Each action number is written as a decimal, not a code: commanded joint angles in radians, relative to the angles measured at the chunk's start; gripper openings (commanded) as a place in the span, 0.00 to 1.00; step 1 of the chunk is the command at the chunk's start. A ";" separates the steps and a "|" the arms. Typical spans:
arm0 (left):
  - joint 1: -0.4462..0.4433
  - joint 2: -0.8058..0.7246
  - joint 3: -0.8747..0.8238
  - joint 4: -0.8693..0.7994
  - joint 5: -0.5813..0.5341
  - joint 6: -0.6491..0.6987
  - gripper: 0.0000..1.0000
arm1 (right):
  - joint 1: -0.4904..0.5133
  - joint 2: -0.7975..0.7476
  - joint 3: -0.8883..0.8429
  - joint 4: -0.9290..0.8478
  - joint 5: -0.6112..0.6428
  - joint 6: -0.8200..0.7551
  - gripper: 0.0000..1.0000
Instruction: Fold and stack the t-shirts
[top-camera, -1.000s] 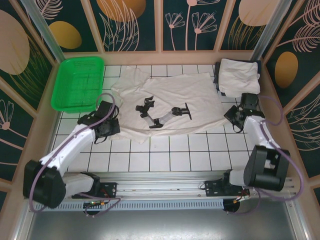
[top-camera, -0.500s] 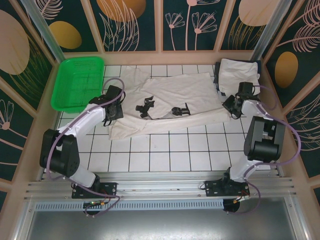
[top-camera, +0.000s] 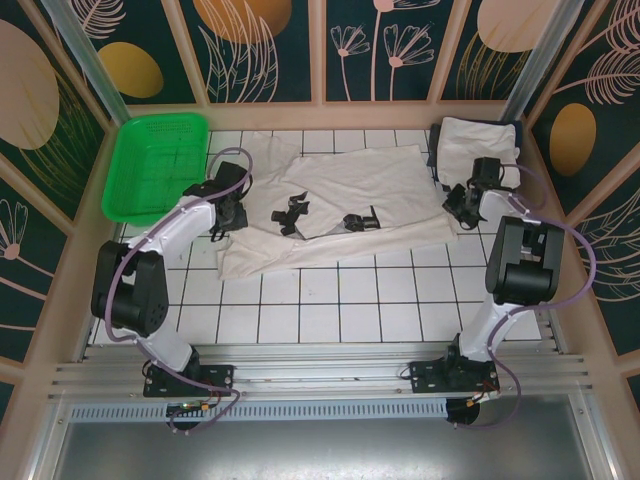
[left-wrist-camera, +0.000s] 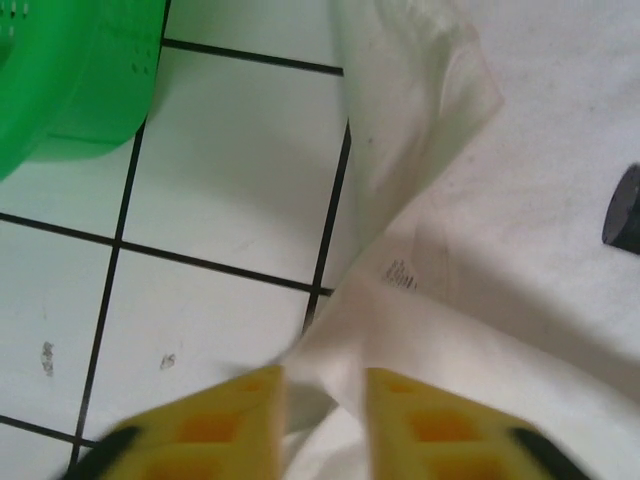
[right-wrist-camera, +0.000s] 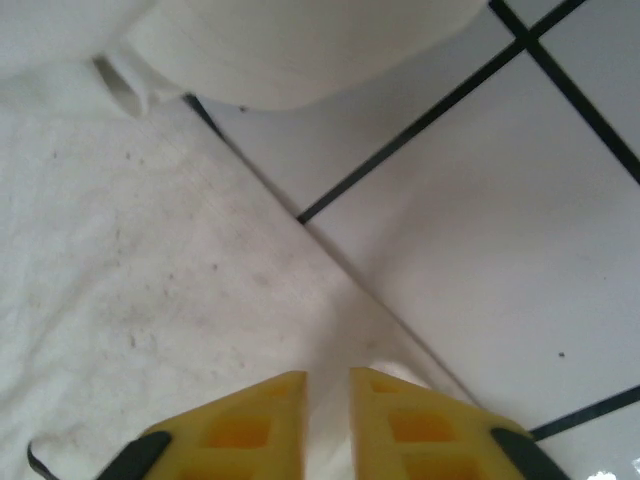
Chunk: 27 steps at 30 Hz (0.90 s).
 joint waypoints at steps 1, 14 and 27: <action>0.008 0.027 0.059 0.019 -0.006 0.007 0.39 | -0.007 -0.026 0.049 -0.047 0.026 -0.036 0.27; -0.101 -0.288 -0.378 0.372 0.386 -0.167 0.61 | 0.179 -0.262 -0.336 0.193 -0.099 0.006 0.39; -0.063 -0.251 -0.629 0.369 0.233 -0.204 0.55 | 0.123 -0.141 -0.430 0.277 -0.117 0.017 0.25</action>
